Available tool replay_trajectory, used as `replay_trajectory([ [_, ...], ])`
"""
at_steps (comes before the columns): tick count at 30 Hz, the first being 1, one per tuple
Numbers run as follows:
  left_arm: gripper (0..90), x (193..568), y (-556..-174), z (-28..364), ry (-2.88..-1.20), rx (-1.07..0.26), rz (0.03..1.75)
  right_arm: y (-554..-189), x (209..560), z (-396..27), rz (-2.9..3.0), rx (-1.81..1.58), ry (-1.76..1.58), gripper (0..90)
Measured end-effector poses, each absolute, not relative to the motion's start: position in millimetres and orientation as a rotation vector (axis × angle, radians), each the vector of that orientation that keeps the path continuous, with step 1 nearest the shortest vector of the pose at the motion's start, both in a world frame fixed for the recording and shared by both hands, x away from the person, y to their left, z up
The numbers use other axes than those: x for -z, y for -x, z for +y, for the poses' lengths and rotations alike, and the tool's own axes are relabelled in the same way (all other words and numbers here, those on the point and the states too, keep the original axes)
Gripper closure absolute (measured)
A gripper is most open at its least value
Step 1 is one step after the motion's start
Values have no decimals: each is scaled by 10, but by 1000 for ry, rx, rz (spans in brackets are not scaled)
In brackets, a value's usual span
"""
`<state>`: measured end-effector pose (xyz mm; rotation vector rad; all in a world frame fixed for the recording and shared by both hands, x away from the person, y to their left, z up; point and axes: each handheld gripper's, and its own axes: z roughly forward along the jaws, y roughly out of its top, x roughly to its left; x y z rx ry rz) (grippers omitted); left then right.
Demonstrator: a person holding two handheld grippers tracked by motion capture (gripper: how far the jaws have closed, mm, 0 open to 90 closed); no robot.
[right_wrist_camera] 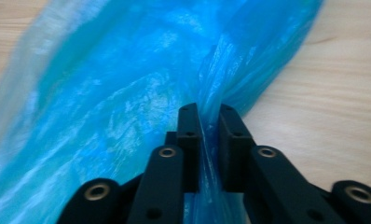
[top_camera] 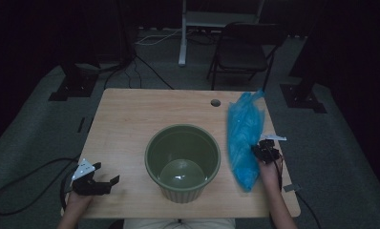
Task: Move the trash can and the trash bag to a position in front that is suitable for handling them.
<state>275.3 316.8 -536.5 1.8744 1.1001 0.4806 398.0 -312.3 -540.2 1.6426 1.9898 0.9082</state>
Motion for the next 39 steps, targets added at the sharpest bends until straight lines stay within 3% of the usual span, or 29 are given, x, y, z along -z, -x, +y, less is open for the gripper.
replay_trajectory([
  [7,1,5369,-2767,3159,-1872,-483,1101,-3768,5305,-3132,2051,-1005,-1625,889],
  [33,1,5388,-2750,3123,-1874,-493,1086,-2038,5397,-3249,2082,-1143,-1699,838],
  [36,1,5381,-2743,3126,-1873,-494,1083,-1865,5434,-3220,2108,-1150,-1716,742],
  [39,1,5389,-2748,3133,-1867,-492,1090,-1749,5392,-3270,2077,-1139,-1720,591],
])
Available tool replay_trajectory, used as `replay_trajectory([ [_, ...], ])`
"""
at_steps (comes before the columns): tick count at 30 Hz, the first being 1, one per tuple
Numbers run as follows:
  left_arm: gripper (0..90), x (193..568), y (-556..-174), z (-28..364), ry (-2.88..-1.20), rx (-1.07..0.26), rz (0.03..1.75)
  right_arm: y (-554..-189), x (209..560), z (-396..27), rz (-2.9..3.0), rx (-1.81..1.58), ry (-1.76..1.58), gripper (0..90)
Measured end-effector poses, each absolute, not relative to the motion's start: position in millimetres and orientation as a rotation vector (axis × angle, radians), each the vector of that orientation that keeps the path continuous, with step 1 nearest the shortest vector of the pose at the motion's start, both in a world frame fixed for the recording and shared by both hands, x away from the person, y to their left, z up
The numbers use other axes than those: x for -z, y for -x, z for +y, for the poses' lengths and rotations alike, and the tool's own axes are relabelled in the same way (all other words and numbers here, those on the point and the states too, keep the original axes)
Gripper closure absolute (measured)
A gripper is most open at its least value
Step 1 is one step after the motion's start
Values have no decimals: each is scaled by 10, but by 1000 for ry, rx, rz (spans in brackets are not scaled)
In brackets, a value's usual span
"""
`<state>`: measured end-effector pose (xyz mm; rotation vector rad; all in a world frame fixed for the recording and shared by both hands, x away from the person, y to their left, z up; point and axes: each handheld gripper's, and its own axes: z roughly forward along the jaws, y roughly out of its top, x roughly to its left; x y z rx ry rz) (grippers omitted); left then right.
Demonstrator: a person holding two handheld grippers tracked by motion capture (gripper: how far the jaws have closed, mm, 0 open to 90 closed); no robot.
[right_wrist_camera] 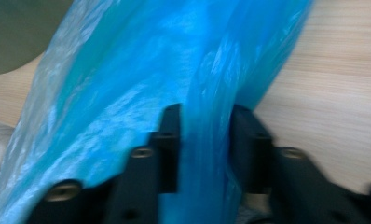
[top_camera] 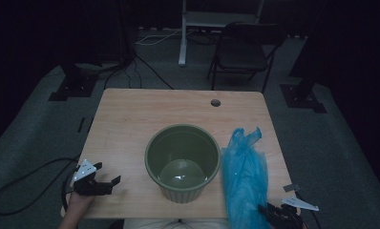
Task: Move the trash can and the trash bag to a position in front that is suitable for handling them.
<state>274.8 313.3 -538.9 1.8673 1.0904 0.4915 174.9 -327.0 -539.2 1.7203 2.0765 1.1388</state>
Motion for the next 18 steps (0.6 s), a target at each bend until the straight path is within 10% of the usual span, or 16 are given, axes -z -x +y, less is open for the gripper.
replay_trajectory([
  [7,1,5386,-2772,3128,-1870,-487,1083,-2039,5164,-3484,1931,-1220,-1697,309],
  [18,1,5389,-2761,3131,-1860,-476,1078,-3108,4992,-3428,1921,-1220,-1674,220],
])
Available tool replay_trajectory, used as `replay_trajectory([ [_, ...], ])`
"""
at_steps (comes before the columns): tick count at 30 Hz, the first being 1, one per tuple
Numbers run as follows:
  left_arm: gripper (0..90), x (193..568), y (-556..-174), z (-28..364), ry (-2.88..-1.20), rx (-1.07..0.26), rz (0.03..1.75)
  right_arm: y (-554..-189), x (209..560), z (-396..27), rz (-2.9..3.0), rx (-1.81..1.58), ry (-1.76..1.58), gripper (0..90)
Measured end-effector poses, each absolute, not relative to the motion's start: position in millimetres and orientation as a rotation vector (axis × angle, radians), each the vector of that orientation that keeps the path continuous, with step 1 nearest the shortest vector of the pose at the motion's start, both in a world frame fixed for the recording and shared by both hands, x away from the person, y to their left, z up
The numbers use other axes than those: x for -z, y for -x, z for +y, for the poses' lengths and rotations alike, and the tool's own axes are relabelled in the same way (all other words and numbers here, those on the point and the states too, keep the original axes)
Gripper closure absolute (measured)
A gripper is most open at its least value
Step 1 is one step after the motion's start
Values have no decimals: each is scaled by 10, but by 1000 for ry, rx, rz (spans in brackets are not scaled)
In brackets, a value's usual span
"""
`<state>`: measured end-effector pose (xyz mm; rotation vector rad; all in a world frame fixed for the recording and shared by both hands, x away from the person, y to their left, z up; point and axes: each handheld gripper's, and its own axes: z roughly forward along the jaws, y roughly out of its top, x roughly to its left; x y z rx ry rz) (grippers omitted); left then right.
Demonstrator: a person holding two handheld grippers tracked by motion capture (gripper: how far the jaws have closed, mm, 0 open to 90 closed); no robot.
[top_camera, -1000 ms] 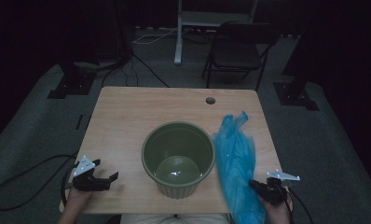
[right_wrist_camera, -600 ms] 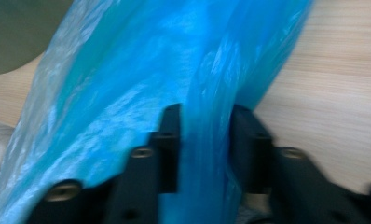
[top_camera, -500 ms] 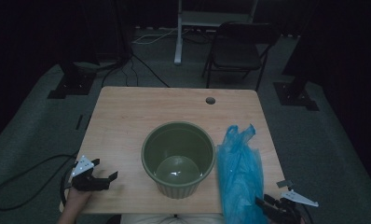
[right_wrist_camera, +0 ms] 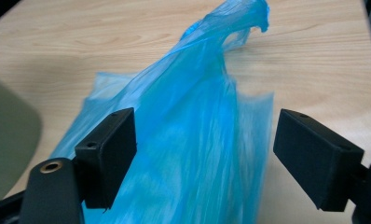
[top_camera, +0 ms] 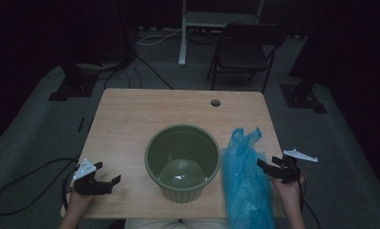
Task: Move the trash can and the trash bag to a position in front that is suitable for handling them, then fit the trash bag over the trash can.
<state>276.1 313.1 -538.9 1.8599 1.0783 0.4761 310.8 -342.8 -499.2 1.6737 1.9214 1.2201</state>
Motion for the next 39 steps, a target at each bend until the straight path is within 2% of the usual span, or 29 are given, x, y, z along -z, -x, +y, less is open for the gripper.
replay_trajectory([
  [7,1,5406,-2768,3111,-1880,-472,1076,-3496,5161,-3254,2007,-1116,-1700,208],
  [14,1,5400,-2763,3125,-1873,-474,1075,-3501,5316,-3139,2044,-978,-1684,206],
  [28,1,5389,-2750,3137,-1868,-481,1076,-3493,5414,-3022,2049,-779,-1602,184],
  [30,1,5386,-2747,3137,-1869,-482,1075,-3473,5419,-2995,2052,-798,-1583,230],
  [31,1,5384,-2746,3138,-1869,-482,1074,-3468,5414,-2987,2058,-804,-1573,290],
  [34,1,5379,-2743,3140,-1867,-485,1073,-3462,5384,-2945,2092,-825,-1529,520],
  [36,1,5378,-2740,3143,-1865,-484,1072,-3462,5381,-2914,2117,-851,-1488,726],
  [38,1,5384,-2739,3142,-1866,-482,1074,-3470,5392,-2883,2124,-879,-1471,851],
  [39,1,5386,-2740,3141,-1867,-481,1074,-3480,5396,-2873,2129,-891,-1467,886],
])
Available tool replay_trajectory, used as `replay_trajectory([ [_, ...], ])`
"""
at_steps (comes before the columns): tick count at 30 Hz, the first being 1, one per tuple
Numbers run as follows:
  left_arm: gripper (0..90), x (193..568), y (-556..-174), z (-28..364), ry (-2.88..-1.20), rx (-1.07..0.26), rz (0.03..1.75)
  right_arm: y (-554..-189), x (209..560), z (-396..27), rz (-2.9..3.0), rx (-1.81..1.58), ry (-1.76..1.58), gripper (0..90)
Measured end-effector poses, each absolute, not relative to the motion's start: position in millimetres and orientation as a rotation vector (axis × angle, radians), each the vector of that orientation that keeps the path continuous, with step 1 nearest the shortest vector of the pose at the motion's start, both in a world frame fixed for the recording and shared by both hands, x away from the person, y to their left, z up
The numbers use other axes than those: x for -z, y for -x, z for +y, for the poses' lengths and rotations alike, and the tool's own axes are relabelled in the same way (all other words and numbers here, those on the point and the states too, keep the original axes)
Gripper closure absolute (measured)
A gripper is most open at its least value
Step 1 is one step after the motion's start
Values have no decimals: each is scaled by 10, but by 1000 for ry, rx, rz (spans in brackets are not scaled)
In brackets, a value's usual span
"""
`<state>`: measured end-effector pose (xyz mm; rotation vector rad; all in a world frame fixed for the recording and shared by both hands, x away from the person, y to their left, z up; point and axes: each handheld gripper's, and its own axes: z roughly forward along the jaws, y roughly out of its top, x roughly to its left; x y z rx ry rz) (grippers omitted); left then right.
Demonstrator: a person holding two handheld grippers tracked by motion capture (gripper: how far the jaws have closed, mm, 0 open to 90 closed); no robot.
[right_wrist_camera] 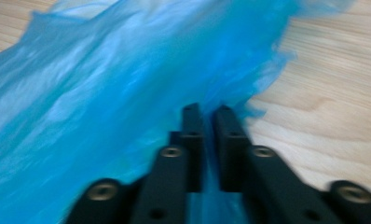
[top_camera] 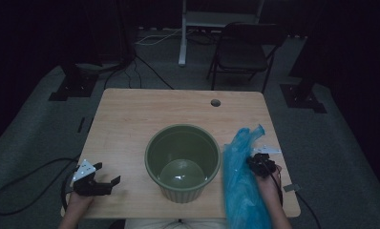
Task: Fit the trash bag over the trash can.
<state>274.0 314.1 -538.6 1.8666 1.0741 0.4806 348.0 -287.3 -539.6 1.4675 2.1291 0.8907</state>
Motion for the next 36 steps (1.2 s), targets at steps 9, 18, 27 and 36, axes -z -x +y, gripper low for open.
replay_trajectory([
  [9,1,5383,-2745,3156,-1861,-482,1077,-3500,5280,-3070,2045,-1201,-1575,900],
  [18,1,5382,-2745,3145,-1863,-479,1074,-3327,4812,-3349,1867,-1465,-1551,900],
  [27,1,5377,-2746,3144,-1860,-481,1075,-3153,4313,-3417,1758,-1624,-1425,900],
  [36,1,5373,-2747,3144,-1859,-483,1072,-3005,3835,-3472,1663,-1766,-1284,900],
])
